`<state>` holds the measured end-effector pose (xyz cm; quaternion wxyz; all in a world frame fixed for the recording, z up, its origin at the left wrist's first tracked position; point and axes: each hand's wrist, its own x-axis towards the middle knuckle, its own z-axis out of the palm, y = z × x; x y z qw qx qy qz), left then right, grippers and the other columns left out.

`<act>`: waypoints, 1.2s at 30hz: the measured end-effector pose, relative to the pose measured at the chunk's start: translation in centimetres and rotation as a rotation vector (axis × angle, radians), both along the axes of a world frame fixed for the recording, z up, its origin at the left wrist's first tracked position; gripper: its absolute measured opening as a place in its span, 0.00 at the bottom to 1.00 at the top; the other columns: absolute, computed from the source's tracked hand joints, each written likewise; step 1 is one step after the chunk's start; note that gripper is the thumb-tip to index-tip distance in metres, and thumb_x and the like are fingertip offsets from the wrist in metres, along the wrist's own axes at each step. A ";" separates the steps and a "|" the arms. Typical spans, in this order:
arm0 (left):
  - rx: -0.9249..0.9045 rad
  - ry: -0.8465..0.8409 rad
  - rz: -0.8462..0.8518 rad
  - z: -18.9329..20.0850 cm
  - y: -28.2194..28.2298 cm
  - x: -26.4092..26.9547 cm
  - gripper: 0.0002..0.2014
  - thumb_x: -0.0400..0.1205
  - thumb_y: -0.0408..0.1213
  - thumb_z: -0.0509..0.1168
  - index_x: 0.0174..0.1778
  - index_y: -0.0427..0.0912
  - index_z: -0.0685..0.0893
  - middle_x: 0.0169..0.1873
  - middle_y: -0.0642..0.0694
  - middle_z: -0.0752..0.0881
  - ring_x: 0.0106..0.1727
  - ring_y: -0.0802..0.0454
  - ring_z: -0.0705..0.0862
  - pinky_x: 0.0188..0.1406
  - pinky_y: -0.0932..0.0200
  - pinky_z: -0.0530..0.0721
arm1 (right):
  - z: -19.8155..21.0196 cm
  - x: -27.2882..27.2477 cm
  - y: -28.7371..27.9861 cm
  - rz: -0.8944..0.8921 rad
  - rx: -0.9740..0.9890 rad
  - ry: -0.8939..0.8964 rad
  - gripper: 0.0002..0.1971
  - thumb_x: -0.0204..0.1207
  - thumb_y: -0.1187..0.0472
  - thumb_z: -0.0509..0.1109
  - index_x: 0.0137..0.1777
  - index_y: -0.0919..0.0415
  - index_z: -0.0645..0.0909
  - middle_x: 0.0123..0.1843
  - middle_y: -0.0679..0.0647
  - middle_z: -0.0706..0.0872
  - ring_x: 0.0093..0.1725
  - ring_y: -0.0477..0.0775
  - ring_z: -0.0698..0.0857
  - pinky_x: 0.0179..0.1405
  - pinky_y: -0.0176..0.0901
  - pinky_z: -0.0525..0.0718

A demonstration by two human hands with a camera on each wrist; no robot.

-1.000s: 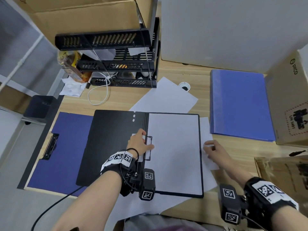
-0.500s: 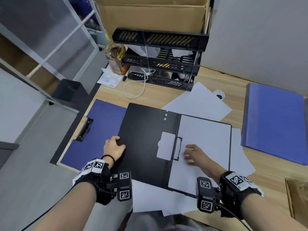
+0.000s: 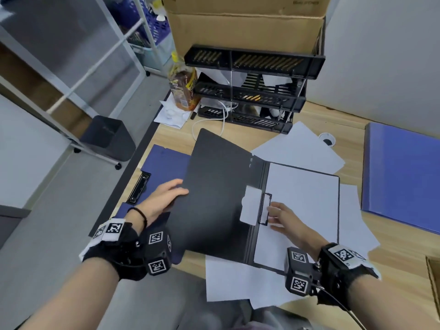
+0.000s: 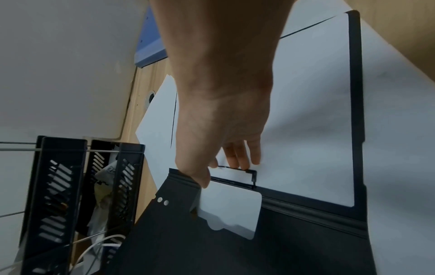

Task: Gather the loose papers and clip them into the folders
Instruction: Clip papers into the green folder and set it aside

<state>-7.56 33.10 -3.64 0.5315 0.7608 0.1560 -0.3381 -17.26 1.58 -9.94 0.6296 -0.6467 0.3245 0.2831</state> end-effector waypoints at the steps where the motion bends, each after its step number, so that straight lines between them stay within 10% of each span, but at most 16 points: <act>1: -0.065 0.015 -0.038 1.3 -0.3 0.3 0.08 0.84 0.37 0.63 0.51 0.54 0.84 0.45 0.57 0.91 0.42 0.61 0.88 0.33 0.67 0.81 | 0.3 0.2 0.2 0.012 0.025 -0.003 0.19 0.82 0.51 0.63 0.72 0.53 0.72 0.60 0.52 0.83 0.61 0.53 0.82 0.57 0.44 0.79; 4: -0.289 0.062 -0.127 4.9 -2.6 0.8 0.14 0.87 0.44 0.57 0.63 0.47 0.82 0.53 0.48 0.89 0.41 0.57 0.88 0.29 0.62 0.86 | 1.9 0.6 0.5 0.020 0.116 -0.034 0.20 0.81 0.45 0.64 0.69 0.50 0.77 0.66 0.50 0.82 0.66 0.55 0.81 0.59 0.49 0.83; 11: -0.478 0.181 -0.526 6.1 -13.7 -0.3 0.23 0.87 0.55 0.51 0.72 0.52 0.78 0.71 0.51 0.79 0.68 0.44 0.82 0.58 0.39 0.85 | 9.1 -0.4 -3.0 -0.066 0.412 -0.191 0.28 0.79 0.35 0.58 0.70 0.51 0.80 0.68 0.56 0.84 0.66 0.63 0.85 0.57 0.64 0.85; 17: -0.328 0.243 -0.666 2.7 -21.5 -3.6 0.20 0.86 0.53 0.54 0.75 0.57 0.73 0.70 0.54 0.78 0.68 0.47 0.81 0.65 0.51 0.82 | 8.1 -4.5 -9.1 -0.189 0.126 -0.154 0.15 0.86 0.57 0.60 0.70 0.56 0.78 0.57 0.53 0.90 0.54 0.54 0.89 0.58 0.54 0.86; 19: -0.204 0.203 -0.623 0.4 -22.3 -4.3 0.19 0.86 0.50 0.57 0.73 0.53 0.75 0.66 0.52 0.81 0.63 0.50 0.82 0.64 0.53 0.81 | 6.2 -6.3 -11.0 -0.327 -0.005 -0.076 0.17 0.84 0.62 0.61 0.71 0.58 0.75 0.52 0.53 0.87 0.47 0.51 0.85 0.47 0.45 0.84; 23: 0.111 0.009 -0.342 -4.1 -20.4 -4.3 0.10 0.84 0.34 0.59 0.60 0.40 0.80 0.49 0.40 0.81 0.46 0.49 0.77 0.47 0.60 0.74 | 3.0 -9.2 -12.9 -0.364 -0.152 0.093 0.19 0.84 0.58 0.62 0.73 0.54 0.69 0.60 0.54 0.80 0.57 0.55 0.79 0.55 0.47 0.74; 27: 0.188 0.094 -0.245 -6.7 -17.6 -5.0 0.08 0.81 0.28 0.59 0.42 0.47 0.73 0.36 0.44 0.71 0.39 0.49 0.69 0.41 0.57 0.69 | 1.9 -9.4 -12.3 -0.322 -0.035 0.142 0.04 0.83 0.62 0.61 0.47 0.53 0.75 0.44 0.49 0.82 0.46 0.51 0.81 0.50 0.45 0.72; 31: 0.080 0.187 -0.137 -7.5 -17.6 -6.0 0.16 0.80 0.32 0.67 0.62 0.43 0.73 0.56 0.37 0.80 0.58 0.40 0.83 0.59 0.49 0.81 | 1.3 -8.7 -12.2 -0.296 -0.047 0.140 0.07 0.80 0.58 0.64 0.45 0.55 0.83 0.37 0.45 0.85 0.43 0.47 0.82 0.51 0.46 0.71; 36: -0.100 0.190 -0.069 -6.6 -18.5 -6.6 0.14 0.81 0.25 0.63 0.62 0.36 0.78 0.55 0.36 0.85 0.47 0.42 0.86 0.48 0.50 0.85 | 1.2 -8.1 -13.0 -0.334 0.018 0.145 0.09 0.81 0.61 0.63 0.39 0.56 0.81 0.30 0.47 0.86 0.36 0.49 0.80 0.40 0.41 0.75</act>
